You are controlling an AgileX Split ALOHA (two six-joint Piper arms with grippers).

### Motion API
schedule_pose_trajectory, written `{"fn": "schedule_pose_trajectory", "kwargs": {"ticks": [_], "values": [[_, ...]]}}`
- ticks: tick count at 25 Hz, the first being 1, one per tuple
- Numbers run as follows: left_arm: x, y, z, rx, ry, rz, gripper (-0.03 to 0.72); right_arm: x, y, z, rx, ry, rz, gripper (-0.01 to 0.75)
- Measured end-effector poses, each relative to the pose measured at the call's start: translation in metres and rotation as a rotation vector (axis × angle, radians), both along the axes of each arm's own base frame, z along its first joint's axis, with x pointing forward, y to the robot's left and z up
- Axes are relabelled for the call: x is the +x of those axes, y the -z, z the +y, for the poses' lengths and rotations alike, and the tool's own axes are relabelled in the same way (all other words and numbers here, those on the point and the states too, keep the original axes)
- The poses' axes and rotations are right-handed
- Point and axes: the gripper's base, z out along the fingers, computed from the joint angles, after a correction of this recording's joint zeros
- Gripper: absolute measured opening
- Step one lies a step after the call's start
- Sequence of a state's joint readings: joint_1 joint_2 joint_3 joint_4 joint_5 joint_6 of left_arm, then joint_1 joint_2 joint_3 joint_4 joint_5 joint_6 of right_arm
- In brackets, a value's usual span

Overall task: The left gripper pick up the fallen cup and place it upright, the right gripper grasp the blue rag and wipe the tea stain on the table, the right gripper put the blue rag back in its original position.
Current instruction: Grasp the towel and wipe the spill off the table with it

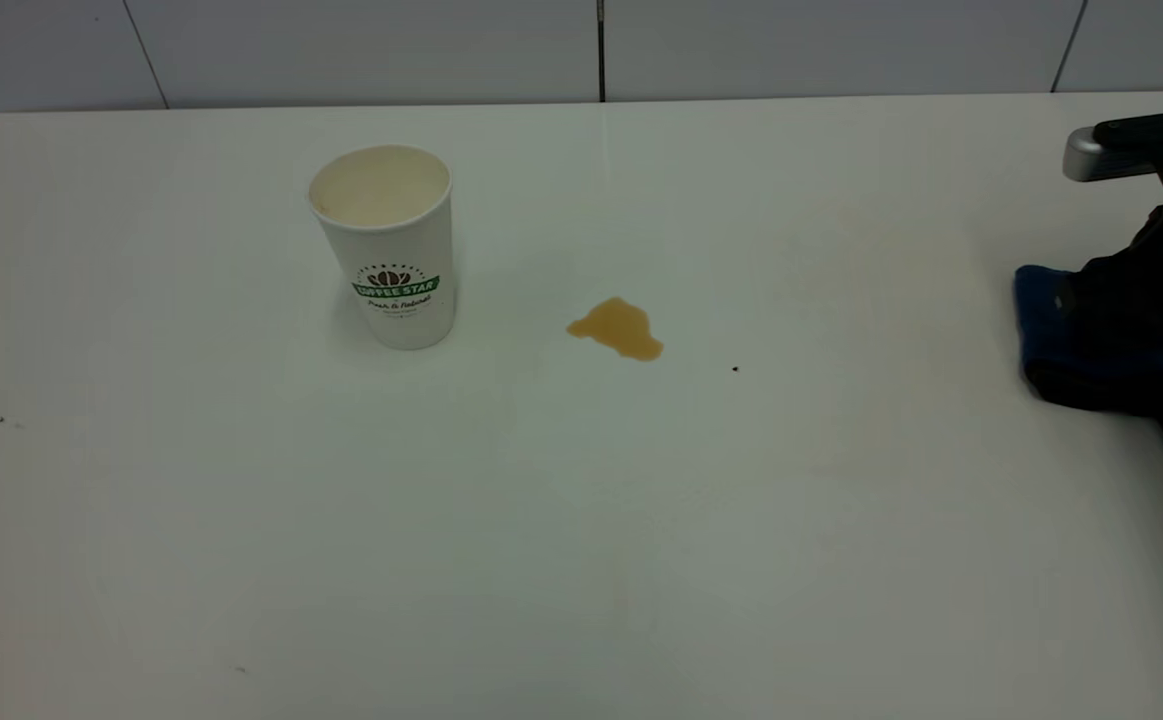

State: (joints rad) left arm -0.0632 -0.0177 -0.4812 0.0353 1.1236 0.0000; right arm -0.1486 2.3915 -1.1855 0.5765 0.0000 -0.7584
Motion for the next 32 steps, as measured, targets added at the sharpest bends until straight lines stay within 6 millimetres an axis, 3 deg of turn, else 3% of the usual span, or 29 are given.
{"fn": "schedule_pose_trajectory", "kwargs": {"ticks": [3,5,9,12,15,20,23,27,32], "values": [[0.000,0.000,0.000,0.000,0.000,0.000,0.521,0.002,0.000,0.014,0.001,-0.034,-0.001,0.157],[0.000,0.000,0.000,0.000,0.000,0.000,0.521,0.004,-0.001,0.032,0.002,-0.075,-0.004,0.061],[0.000,0.000,0.000,0.000,0.000,0.000,0.521,0.017,-0.009,0.091,0.011,-0.223,-0.035,0.045],[0.000,0.000,0.000,0.000,0.000,0.000,0.521,0.038,-0.025,0.143,0.021,-0.340,-0.122,0.045],[0.000,0.000,0.000,0.000,0.000,0.000,0.521,0.061,-0.035,0.183,0.034,-0.415,-0.209,0.045],[0.000,0.000,0.000,0.000,0.000,0.000,0.521,0.079,-0.020,0.226,0.085,-0.502,-0.208,0.045],[0.000,0.000,0.000,0.000,0.000,0.000,0.521,0.076,-0.007,0.251,0.102,-0.558,-0.185,0.045],[0.000,0.000,0.000,0.000,0.000,0.000,0.521,0.069,-0.005,0.279,0.125,-0.625,-0.166,0.045],[0.000,0.000,0.000,0.000,0.000,0.000,0.521,0.048,-0.002,0.301,0.154,-0.746,-0.028,0.045]]}}
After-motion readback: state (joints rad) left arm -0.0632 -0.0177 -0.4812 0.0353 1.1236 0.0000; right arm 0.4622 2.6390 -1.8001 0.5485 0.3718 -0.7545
